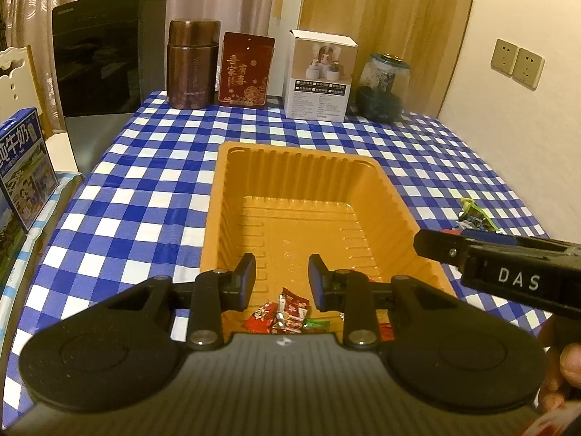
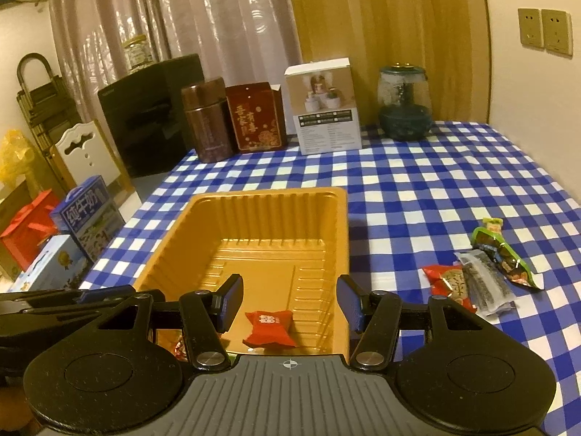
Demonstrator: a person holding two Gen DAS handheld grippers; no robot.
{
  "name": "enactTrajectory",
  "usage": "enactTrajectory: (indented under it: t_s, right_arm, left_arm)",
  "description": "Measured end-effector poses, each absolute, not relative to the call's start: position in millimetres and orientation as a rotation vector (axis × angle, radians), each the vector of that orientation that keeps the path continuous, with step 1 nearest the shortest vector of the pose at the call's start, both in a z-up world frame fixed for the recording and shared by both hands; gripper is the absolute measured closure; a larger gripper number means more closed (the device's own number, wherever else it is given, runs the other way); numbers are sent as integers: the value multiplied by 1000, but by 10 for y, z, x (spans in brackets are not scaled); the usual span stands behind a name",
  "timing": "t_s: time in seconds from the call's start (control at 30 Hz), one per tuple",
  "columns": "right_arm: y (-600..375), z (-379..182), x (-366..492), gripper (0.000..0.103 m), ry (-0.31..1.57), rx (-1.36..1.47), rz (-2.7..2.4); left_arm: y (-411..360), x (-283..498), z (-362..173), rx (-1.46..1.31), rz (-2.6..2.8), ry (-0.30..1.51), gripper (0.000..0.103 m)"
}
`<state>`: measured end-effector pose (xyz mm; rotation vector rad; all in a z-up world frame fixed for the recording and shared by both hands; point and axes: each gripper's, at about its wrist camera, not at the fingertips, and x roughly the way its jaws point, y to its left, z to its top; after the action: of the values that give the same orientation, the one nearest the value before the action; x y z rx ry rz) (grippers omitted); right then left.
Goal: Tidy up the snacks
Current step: 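Move both tools back to the snack pile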
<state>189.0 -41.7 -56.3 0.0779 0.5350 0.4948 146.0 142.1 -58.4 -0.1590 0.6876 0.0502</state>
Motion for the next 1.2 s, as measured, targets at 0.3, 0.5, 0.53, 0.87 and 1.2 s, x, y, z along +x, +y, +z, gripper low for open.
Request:
enactTrajectory:
  t_s: [0.3,0.5,0.53,0.87,1.2]
  right_arm:
    - [-594,-562,1893,46,527,91,444]
    - [-759,-539,1900,46,512,106,413]
    - [-791,-539,1906,46,510,106,408]
    - [-1223,-610,1896,46,491,57,325]
    - [-1727,-700,1906,46,528,18,242]
  left_arm:
    - [1261,1500,-538,-146,10,687,75]
    - [1097,1576,-497,-138,-30,687,73]
    - [1067,1593,-487,-138,-37,687,73]
    - [638,1715,-356,-129,-157,672,63]
    - [198,1839,-325,-88,-247,659,38]
